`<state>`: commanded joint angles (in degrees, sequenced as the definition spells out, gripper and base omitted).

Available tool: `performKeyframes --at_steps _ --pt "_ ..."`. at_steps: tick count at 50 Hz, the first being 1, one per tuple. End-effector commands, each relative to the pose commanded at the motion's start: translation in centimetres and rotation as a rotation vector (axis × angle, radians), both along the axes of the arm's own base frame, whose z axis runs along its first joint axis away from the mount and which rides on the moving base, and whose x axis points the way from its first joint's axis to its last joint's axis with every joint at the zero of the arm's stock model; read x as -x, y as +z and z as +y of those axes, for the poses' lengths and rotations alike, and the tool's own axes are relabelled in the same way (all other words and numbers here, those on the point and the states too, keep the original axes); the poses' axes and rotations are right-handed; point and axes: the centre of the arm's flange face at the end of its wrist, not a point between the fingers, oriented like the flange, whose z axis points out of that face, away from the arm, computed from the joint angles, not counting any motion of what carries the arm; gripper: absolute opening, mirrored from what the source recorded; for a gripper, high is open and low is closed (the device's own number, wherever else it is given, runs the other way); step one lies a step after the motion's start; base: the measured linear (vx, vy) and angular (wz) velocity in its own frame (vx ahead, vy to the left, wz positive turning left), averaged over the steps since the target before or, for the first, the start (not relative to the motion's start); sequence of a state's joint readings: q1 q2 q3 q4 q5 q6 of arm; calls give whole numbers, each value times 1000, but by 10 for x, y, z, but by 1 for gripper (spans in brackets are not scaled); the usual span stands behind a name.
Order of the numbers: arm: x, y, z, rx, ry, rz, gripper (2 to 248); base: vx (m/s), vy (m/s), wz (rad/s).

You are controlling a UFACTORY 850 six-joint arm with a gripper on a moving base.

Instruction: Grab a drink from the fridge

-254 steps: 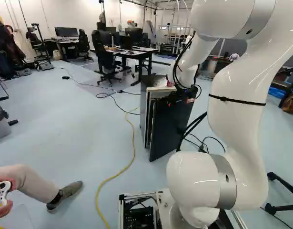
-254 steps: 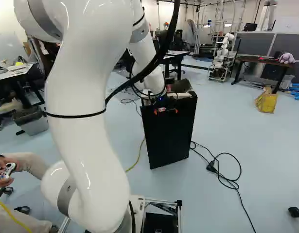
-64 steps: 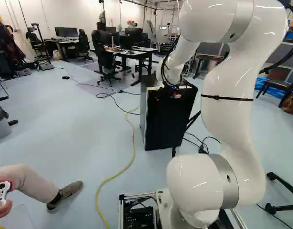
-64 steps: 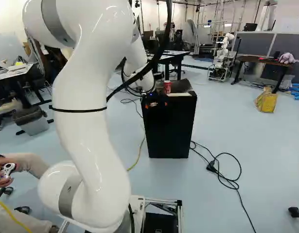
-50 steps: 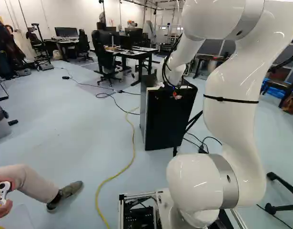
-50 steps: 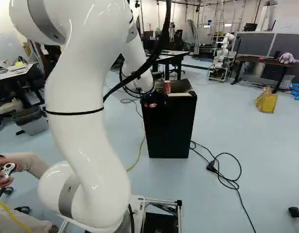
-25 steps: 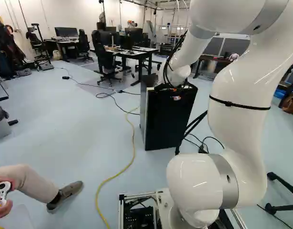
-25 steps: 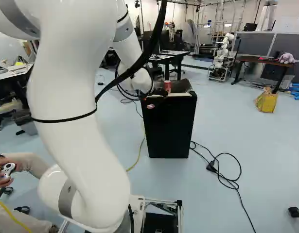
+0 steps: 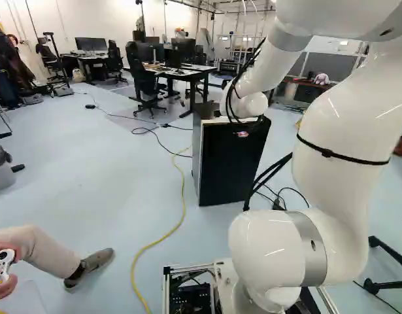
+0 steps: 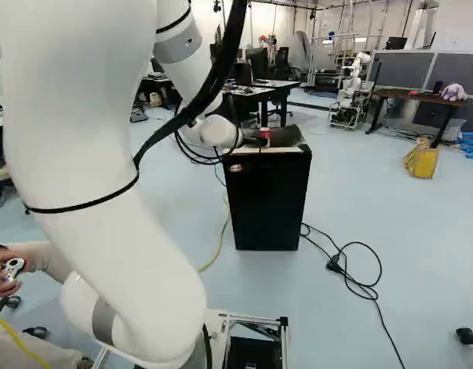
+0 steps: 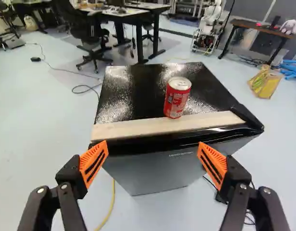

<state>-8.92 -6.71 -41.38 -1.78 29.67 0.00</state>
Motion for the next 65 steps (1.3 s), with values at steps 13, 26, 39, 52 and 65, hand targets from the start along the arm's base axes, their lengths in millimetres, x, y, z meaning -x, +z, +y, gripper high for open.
performKeyframes --at_steps 13,26,39,52,65 --pt "8 2 -2 -2 -29 -115 247 0 0 0" --pt "5 -1 -4 2 -50 -211 247 0 0 0" --pt "3 -11 -5 4 -55 -231 247 0 0 0" --pt "2 -24 -5 2 -56 -217 247 0 0 0" --pt "0 -35 -5 4 -56 -222 247 0 0 0"
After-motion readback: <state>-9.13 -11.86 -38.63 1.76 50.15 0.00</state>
